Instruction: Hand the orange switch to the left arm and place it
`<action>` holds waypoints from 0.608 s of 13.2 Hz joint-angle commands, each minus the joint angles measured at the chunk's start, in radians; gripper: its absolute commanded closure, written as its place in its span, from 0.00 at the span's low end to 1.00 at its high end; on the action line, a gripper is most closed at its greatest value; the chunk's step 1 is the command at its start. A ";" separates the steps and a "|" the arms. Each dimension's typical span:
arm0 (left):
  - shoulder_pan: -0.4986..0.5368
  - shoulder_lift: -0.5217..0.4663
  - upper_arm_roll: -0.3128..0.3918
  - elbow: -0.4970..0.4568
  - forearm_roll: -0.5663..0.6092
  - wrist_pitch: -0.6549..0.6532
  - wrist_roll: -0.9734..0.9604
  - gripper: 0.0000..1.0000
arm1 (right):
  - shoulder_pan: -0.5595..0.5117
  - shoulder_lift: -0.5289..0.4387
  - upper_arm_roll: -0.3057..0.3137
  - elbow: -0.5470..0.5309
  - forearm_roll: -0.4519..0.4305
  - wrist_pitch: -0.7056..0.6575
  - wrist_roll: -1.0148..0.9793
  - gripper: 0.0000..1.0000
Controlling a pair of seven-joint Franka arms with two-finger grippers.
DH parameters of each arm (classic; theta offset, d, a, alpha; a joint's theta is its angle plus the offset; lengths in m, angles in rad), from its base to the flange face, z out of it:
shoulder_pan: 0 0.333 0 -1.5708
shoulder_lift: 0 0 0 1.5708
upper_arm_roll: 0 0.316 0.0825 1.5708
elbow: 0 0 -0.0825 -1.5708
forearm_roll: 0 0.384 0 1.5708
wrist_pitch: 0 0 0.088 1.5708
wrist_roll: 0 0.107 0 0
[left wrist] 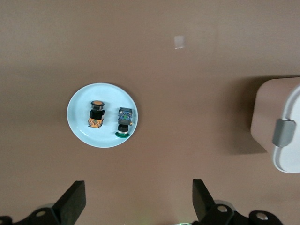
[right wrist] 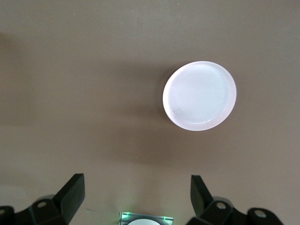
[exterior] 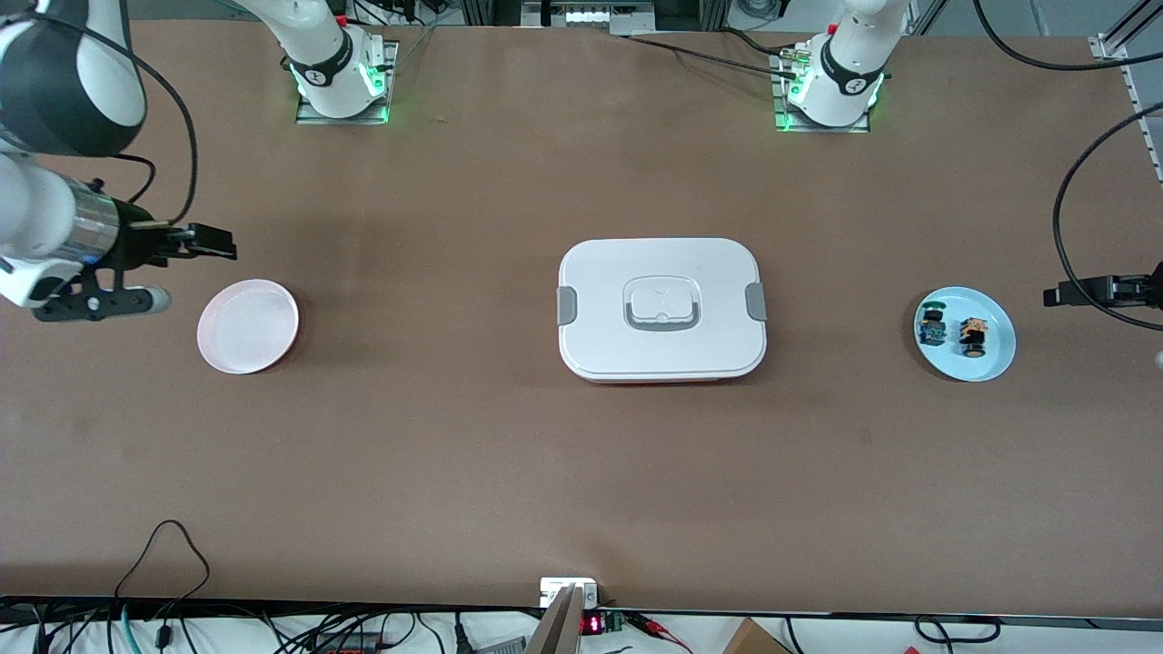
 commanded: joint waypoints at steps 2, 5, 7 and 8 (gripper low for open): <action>-0.263 -0.175 0.238 -0.029 -0.041 -0.019 -0.008 0.00 | -0.033 -0.034 0.034 0.010 -0.115 -0.026 0.015 0.00; -0.351 -0.322 0.449 -0.223 -0.187 0.050 -0.009 0.00 | -0.020 -0.039 0.040 -0.012 -0.116 0.049 0.018 0.00; -0.363 -0.417 0.472 -0.392 -0.186 0.163 -0.013 0.00 | -0.040 -0.077 0.033 -0.087 -0.088 0.116 0.018 0.00; -0.385 -0.454 0.499 -0.454 -0.186 0.202 -0.013 0.00 | -0.040 -0.109 0.033 -0.131 -0.088 0.150 0.018 0.00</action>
